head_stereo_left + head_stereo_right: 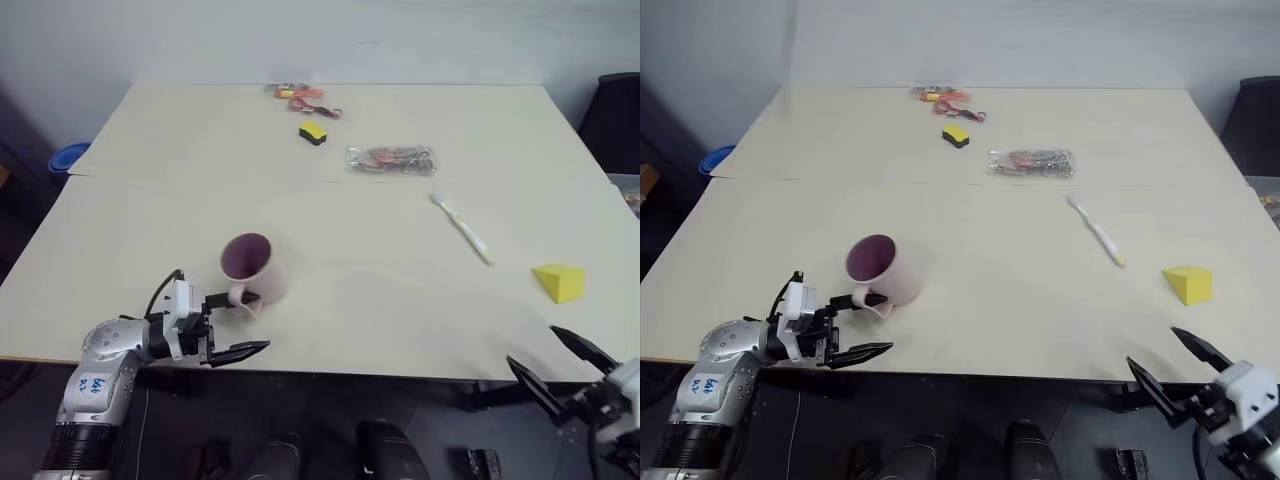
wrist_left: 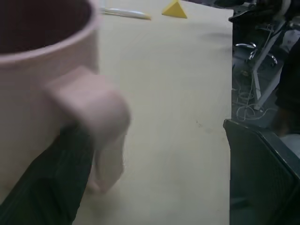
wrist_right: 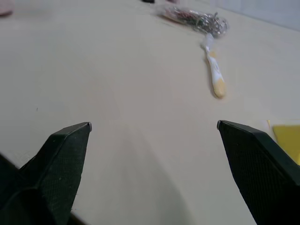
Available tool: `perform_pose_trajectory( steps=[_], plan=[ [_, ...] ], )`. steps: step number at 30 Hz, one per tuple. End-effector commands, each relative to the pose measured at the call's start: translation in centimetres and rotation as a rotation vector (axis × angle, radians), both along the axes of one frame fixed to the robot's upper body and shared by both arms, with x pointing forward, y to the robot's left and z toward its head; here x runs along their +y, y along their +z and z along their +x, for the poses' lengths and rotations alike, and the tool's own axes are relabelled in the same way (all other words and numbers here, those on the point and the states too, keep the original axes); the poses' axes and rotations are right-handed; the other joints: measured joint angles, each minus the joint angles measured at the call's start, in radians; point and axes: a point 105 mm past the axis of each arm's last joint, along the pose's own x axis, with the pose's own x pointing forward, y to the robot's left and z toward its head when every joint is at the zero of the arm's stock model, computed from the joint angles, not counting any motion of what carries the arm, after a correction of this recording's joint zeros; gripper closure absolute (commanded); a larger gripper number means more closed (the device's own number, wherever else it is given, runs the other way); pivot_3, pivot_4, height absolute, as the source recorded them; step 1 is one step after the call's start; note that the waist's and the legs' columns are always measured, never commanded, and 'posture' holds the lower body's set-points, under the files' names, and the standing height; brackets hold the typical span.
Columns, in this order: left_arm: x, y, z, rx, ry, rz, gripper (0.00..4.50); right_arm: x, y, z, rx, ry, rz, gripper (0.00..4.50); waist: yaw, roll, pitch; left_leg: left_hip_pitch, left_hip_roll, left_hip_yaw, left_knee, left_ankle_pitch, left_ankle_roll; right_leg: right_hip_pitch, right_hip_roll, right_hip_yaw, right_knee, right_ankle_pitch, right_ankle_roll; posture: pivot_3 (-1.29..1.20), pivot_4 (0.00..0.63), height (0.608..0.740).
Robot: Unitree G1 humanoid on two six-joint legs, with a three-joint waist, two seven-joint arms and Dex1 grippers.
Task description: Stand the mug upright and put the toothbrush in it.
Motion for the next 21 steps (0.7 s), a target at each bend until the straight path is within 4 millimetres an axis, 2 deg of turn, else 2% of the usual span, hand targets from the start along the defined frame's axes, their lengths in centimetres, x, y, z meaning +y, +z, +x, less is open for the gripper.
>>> perform_pose_trajectory(
  steps=[1, 5, 9, 16, 21],
  plan=[
    [-1.7, -0.4, 0.8, -0.027, -0.036, -0.04, 0.03, 0.1, 0.7, 1.3, -0.024, 0.034, -0.02, 0.0, 0.011, 0.0, 0.0, 0.0, 0.0, -0.001, 0.0, 0.0, 0.0, 0.0, 0.0, -0.001, 0.0, 0.0, 0.0, 0.0, 0.15, 0.74],
    [-3.3, -0.9, 1.0, -0.037, -0.081, -0.054, 0.03, 0.4, 1.0, 1.8, -0.036, 0.053, -0.026, 0.0, 0.018, 0.0, 0.0, -0.001, -0.001, -0.001, 0.001, 0.0, 0.0, 0.0, 0.0, -0.001, 0.0, 0.0, 0.0, 0.0, 0.15, 0.74],
    [-3.0, -1.1, 1.1, -0.037, -0.056, -0.056, 0.03, 0.2, 1.6, 1.2, -0.043, 0.053, -0.031, 0.0, 0.018, 0.0, 0.0, -0.002, 0.0, 0.0, 0.001, 0.0, 0.0, -0.001, 0.0, -0.001, 0.0, 0.0, 0.0, 0.0, 0.15, 0.74],
    [2.1, -0.1, -0.2, -0.029, 0.097, 0.016, 0.03, -2.0, 0.5, -1.8, 0.018, -0.025, -0.038, 0.0, 0.009, 0.0, 0.0, -0.002, 0.0, 0.0, 0.0, 0.0, 0.0, -0.001, 0.0, 0.0, -0.001, 0.0, 0.0, 0.0, 0.15, 0.74],
    [7.2, 1.3, -1.3, -0.045, 0.264, 0.083, 0.03, -2.8, 0.2, -2.5, 0.016, -0.075, -0.05, 0.0, 0.003, 0.0, 0.0, -0.001, 0.001, 0.0, -0.001, 0.0, 0.0, 0.0, 0.0, 0.0, -0.001, 0.0, 0.0, 0.0, 0.15, 0.74]
  ],
)
